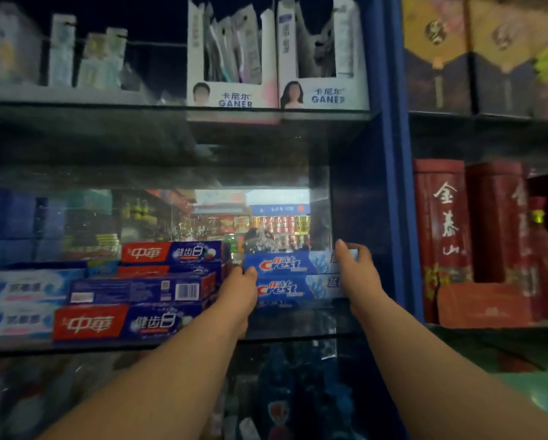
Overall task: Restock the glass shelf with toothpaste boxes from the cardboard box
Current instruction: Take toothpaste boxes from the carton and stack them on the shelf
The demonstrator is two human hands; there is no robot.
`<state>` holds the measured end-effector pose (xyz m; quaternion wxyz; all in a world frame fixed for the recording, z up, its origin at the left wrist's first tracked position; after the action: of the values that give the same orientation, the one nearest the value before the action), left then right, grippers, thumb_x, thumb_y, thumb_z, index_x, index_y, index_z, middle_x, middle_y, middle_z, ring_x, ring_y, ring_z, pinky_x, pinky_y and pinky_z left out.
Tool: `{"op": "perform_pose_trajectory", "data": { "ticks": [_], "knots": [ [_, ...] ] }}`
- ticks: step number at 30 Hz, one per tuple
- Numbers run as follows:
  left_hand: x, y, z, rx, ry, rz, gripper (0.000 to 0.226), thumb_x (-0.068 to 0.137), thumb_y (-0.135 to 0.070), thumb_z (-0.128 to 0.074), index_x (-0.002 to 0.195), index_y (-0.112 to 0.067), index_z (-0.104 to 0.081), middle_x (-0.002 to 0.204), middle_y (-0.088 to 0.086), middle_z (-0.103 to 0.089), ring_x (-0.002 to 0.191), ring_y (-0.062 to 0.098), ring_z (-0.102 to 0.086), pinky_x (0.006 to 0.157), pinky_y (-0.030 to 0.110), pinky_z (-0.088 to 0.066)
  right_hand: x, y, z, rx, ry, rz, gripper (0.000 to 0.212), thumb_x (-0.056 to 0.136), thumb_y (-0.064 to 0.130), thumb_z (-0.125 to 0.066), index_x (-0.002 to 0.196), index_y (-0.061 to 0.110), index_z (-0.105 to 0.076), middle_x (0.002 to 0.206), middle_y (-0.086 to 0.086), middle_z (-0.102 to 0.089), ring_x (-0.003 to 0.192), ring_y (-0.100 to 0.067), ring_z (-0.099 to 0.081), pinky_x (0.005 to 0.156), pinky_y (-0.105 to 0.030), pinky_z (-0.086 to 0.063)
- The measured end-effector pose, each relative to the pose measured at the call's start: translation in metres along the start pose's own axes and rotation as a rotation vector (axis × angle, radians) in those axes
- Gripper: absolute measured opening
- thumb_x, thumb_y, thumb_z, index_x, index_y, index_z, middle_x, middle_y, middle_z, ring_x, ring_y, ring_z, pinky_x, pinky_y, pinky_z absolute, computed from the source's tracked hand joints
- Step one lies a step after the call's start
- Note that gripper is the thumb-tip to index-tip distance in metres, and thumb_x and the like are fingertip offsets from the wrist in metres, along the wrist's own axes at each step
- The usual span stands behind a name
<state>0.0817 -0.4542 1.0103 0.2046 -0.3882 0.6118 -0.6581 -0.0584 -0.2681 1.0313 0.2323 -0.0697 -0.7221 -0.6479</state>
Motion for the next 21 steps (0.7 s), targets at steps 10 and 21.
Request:
{"op": "perform_pose_trajectory", "data": {
  "ticks": [10, 21],
  "knots": [
    [0.048, 0.041, -0.008, 0.206, -0.094, 0.084, 0.036, 0.097, -0.003, -0.036, 0.131, 0.002, -0.048, 0.083, 0.005, -0.054, 0.074, 0.017, -0.056, 0.066, 0.031, -0.053, 0.04, -0.066, -0.044, -0.113, 0.184, -0.207, 0.029, 0.093, 0.022, -0.056, 0.116, 0.015, -0.04, 0.094, -0.004, -0.056, 0.077, -0.02, -0.06, 0.072, -0.035, -0.055],
    [0.045, 0.027, 0.004, 0.158, -0.166, -0.143, 0.058, 0.096, -0.005, -0.034, 0.138, -0.046, -0.035, 0.108, 0.0, -0.058, 0.089, 0.025, -0.063, 0.075, 0.042, -0.058, 0.03, -0.042, -0.031, -0.098, 0.083, 0.001, 0.06, 0.096, 0.019, -0.053, 0.149, 0.028, -0.026, 0.135, -0.009, -0.051, 0.098, -0.026, -0.057, 0.071, -0.036, -0.052]
  ]
}}
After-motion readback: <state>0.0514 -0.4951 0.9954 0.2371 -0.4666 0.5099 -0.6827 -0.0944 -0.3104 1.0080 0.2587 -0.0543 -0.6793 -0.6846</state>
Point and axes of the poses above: each hand's wrist, its own x-axis towards the middle knuckle, its own z-axis out of the back of the hand, y = z × x, the point moved 8 cm from there along x, towards the middle knuckle
